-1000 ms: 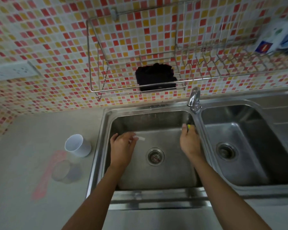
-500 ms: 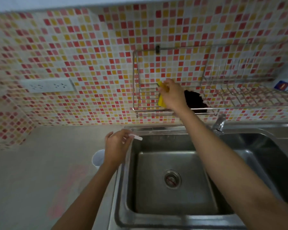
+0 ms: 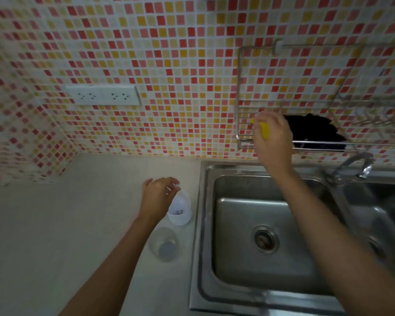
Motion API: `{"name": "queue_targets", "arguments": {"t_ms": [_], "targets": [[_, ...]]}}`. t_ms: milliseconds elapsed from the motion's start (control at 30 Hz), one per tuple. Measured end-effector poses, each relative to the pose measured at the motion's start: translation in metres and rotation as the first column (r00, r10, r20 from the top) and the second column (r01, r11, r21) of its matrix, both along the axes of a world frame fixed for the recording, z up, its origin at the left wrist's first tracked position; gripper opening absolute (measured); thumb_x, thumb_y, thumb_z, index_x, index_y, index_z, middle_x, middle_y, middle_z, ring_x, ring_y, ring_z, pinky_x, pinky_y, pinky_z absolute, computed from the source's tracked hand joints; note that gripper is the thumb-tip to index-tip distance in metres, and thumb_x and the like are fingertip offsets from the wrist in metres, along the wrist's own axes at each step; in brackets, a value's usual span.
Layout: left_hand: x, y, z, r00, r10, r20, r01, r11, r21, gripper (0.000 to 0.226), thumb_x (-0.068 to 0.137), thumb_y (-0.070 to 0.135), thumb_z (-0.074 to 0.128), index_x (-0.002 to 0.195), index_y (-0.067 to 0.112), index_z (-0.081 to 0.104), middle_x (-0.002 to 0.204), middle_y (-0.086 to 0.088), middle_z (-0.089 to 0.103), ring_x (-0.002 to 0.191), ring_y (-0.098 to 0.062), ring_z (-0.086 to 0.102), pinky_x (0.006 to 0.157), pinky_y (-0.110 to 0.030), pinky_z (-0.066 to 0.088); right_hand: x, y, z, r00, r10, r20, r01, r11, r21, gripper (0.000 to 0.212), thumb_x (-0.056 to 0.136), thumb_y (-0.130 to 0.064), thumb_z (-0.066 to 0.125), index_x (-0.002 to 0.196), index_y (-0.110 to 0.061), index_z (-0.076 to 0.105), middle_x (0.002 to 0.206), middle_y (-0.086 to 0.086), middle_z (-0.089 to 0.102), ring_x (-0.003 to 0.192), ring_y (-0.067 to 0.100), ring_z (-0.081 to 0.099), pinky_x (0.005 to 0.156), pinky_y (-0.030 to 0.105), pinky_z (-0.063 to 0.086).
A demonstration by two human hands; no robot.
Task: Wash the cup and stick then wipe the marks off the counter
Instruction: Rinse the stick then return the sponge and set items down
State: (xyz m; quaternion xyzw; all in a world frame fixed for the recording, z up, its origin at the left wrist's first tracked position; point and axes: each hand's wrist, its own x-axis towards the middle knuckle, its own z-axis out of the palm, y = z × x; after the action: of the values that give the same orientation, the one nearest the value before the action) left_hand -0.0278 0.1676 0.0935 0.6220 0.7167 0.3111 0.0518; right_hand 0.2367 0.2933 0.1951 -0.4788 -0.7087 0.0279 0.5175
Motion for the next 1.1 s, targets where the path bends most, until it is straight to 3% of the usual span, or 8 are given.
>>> {"name": "queue_targets", "arguments": {"t_ms": [100,200,400,633,867,933,1033,1100], "targets": [[-0.016,-0.007,-0.019,0.998,-0.019,-0.058,0.013,0.995,-0.099,0.007,0.085,0.026,0.069,0.091,0.024,0.074,0.081,0.004,0.075,0.072,-0.014,0.069,0.100,-0.045,0.037,-0.032,-0.060,-0.049,0.979,0.187,-0.081,-0.180,0.980,0.080,0.020,0.090,-0.009,0.053,0.096,0.000,0.070,0.102,0.013,0.064,0.100,0.022,0.057,0.092,0.023,0.043],[-0.023,-0.011,-0.031,0.997,-0.033,-0.074,0.017,0.980,-0.200,0.011,0.088,0.026,0.066,0.096,0.024,0.073,0.088,0.004,0.074,0.082,-0.015,0.068,0.104,-0.037,0.026,-0.062,-0.089,-0.111,0.953,0.303,-0.026,-0.300,0.922,-0.246,0.028,0.088,-0.015,0.050,0.107,-0.006,0.068,0.110,0.010,0.061,0.104,0.022,0.056,0.093,0.033,0.047],[-0.032,-0.004,-0.039,0.994,-0.069,-0.083,0.049,0.973,-0.225,0.013,0.089,0.024,0.063,0.100,0.024,0.072,0.093,0.003,0.073,0.089,-0.016,0.066,0.106,-0.038,0.023,-0.099,-0.096,-0.172,0.886,0.461,0.055,-0.237,0.551,-0.801,0.074,0.084,-0.022,0.070,0.146,-0.011,0.032,0.151,0.011,0.032,0.138,0.026,0.033,0.111,0.029,0.025],[-0.030,0.001,-0.038,0.982,-0.158,-0.103,0.120,0.943,-0.310,0.019,0.092,0.023,0.060,0.106,0.020,0.071,0.107,-0.001,0.072,0.103,-0.018,0.064,0.113,-0.036,0.016,-0.119,-0.099,-0.186,0.867,0.457,-0.200,-0.416,0.442,-0.795,0.083,0.059,-0.032,0.086,0.133,-0.025,0.048,0.129,-0.005,0.058,0.116,0.011,0.056,0.098,0.037,0.048],[-0.016,0.016,-0.038,0.935,-0.285,-0.212,0.178,0.893,-0.413,0.029,0.092,0.019,0.055,0.119,0.021,0.066,0.119,-0.003,0.065,0.113,-0.019,0.058,0.113,-0.031,0.014,-0.140,-0.102,-0.199,0.875,0.318,-0.364,-0.470,0.379,-0.797,0.092,0.057,-0.024,0.092,0.134,-0.031,0.040,0.126,-0.012,0.057,0.110,0.003,0.056,0.096,0.028,0.048],[-0.021,0.009,-0.038,0.952,-0.261,-0.157,0.193,0.916,-0.352,0.031,0.095,0.018,0.050,0.123,0.018,0.064,0.122,-0.007,0.065,0.115,-0.023,0.058,0.114,-0.035,0.020,-0.138,-0.101,-0.196,0.878,0.309,-0.365,-0.466,0.378,-0.800,0.089,0.057,-0.032,0.092,0.130,-0.035,0.041,0.124,-0.015,0.057,0.108,0.001,0.056,0.096,0.029,0.049],[-0.041,-0.037,-0.046,0.975,-0.078,0.208,0.108,0.985,-0.138,0.054,0.081,-0.007,0.047,0.133,0.006,0.054,0.131,-0.015,0.057,0.117,-0.030,0.057,0.108,-0.040,0.040,-0.120,-0.100,-0.187,0.895,0.366,-0.256,-0.403,0.417,-0.815,0.086,0.052,-0.039,0.090,0.124,-0.033,0.045,0.125,-0.009,0.056,0.112,0.011,0.058,0.095,0.036,0.049],[-0.049,-0.081,-0.058,0.941,0.009,0.339,0.063,0.977,-0.202,0.075,0.069,-0.016,0.046,0.139,0.010,0.046,0.137,-0.010,0.049,0.121,-0.026,0.051,0.106,-0.038,0.042,-0.104,-0.100,-0.177,0.883,0.461,-0.088,-0.307,0.427,-0.850,0.087,0.055,-0.033,0.088,0.129,-0.027,0.041,0.130,0.000,0.048,0.115,0.018,0.053,0.094,0.035,0.046]]}}
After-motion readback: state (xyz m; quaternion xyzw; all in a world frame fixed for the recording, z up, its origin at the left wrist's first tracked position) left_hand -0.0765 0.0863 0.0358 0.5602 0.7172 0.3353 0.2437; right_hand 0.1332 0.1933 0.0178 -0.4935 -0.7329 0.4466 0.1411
